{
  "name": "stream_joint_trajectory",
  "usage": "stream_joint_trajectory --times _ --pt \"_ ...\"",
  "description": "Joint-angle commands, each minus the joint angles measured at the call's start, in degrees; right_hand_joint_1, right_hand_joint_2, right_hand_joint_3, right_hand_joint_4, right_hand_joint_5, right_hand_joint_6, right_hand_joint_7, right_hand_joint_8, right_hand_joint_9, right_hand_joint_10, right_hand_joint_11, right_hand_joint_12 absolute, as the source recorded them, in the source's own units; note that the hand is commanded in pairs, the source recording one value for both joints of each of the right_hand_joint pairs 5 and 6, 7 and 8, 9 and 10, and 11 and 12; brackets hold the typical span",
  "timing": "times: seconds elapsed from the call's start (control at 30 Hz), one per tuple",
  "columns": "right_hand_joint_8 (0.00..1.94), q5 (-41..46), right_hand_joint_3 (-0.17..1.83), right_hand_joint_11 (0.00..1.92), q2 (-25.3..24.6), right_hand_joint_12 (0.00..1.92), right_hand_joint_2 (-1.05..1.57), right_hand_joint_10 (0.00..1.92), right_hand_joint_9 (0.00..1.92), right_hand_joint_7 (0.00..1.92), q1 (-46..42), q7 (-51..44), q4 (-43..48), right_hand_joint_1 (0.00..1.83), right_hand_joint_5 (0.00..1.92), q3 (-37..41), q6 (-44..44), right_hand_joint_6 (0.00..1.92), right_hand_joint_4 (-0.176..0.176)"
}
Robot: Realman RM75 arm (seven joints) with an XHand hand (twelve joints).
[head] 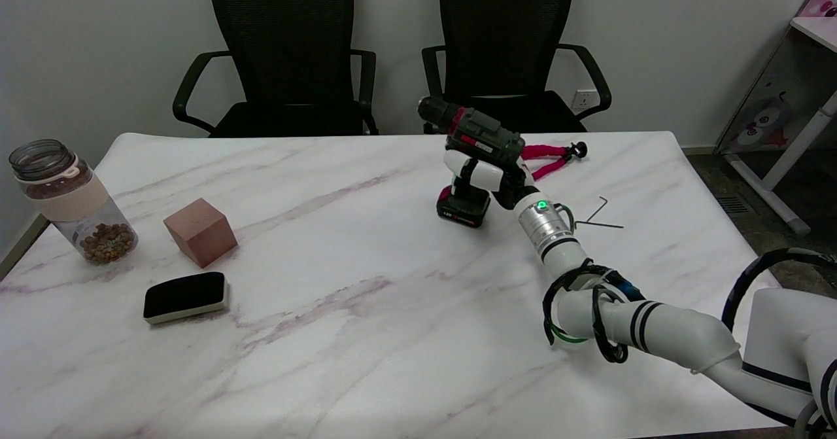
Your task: Pick up the power screwdriver.
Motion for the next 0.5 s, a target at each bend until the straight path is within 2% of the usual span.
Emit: stream_joint_trajectory --times 0.03,0.07,0.13,0.27,0.37,0.43,0.5 --pt "1.02 0.1 0.86 1.3 -1.1 1.3 0.57 1.51 1.51 1.02 1.0 0.3 1.9 0.99 1.02 0.1 -0.7 1.02 0.025" --pt "1.09 0.1 0.87 1.31 -1.1 1.31 0.58 1.53 1.53 1.09 1.1 0.3 2.0 0.98 1.09 0.1 -0.7 1.09 0.002" --pt "1.15 0.1 0.89 1.31 -1.2 1.31 0.59 1.55 1.55 1.15 1.2 0.3 2.0 0.98 1.15 0.1 -0.7 1.15 -0.003" --pt "1.38 0.1 0.89 1.33 -1.2 1.33 0.68 1.62 1.62 1.38 1.5 0.3 2.0 0.96 1.38 0.1 -0.7 1.38 0.005" --pt "1.55 0.1 0.87 1.43 -1.2 1.43 0.76 1.69 1.69 1.55 1.6 0.5 1.8 0.94 1.55 0.1 -0.7 1.55 0.02" --pt "1.62 0.1 0.86 1.47 -1.2 1.47 0.78 1.72 1.72 1.62 1.6 0.5 1.5 0.93 1.62 0.1 -0.7 1.62 0.176" --pt "1.66 0.1 0.85 1.5 -1.3 1.5 0.79 1.74 1.74 1.66 1.6 0.5 1.1 0.92 1.66 0.1 -0.7 1.66 0.176"
